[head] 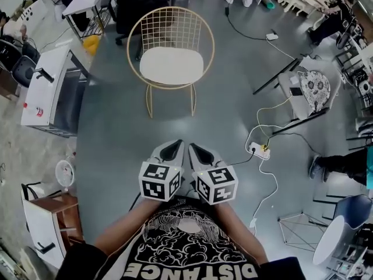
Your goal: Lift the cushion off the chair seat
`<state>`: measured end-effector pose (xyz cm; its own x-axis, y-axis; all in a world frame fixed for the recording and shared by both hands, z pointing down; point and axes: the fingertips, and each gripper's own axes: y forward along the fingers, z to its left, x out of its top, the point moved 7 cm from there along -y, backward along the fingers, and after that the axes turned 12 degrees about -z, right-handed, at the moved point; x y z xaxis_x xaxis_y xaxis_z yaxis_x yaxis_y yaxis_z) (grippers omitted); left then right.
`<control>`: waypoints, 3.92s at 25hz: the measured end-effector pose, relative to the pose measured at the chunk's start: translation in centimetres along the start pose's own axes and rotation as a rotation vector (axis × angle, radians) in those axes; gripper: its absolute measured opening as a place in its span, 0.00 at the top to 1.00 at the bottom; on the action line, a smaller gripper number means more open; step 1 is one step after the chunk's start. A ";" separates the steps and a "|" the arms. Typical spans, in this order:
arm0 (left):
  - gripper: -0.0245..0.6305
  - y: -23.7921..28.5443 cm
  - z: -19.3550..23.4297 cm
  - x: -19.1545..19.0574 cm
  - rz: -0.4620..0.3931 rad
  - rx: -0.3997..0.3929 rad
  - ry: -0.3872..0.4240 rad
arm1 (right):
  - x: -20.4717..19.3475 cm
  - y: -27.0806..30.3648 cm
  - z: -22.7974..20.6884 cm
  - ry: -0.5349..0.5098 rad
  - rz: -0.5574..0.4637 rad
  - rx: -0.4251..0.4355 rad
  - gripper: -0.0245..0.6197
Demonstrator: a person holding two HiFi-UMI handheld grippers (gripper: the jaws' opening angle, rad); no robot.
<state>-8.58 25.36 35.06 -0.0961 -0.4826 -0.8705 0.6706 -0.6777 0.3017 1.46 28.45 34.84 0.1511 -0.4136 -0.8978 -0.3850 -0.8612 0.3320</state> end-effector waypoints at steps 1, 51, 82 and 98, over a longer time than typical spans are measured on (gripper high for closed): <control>0.98 0.1 0.9 0.5 0.002 -0.004 -0.003 | 0.3 0.9 0.4 -0.003 0.003 -0.004 0.96; 0.97 18.5 6.5 6.5 -0.012 0.237 0.026 | 8.1 17.1 -14.1 0.043 0.044 0.255 0.96; 0.97 30.3 26.6 -0.5 -0.064 0.036 -0.599 | 7.6 36.4 -15.4 -0.022 0.149 0.173 0.96; 0.77 34.8 32.7 -9.9 -0.053 0.087 -0.865 | 5.1 39.5 -16.8 -0.079 0.196 0.161 0.96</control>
<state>-8.35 -11.53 66.91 -0.6741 -0.6776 -0.2939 0.5945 -0.7339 0.3286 2.28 -12.60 48.21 -0.0092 -0.5379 -0.8429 -0.5406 -0.7065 0.4568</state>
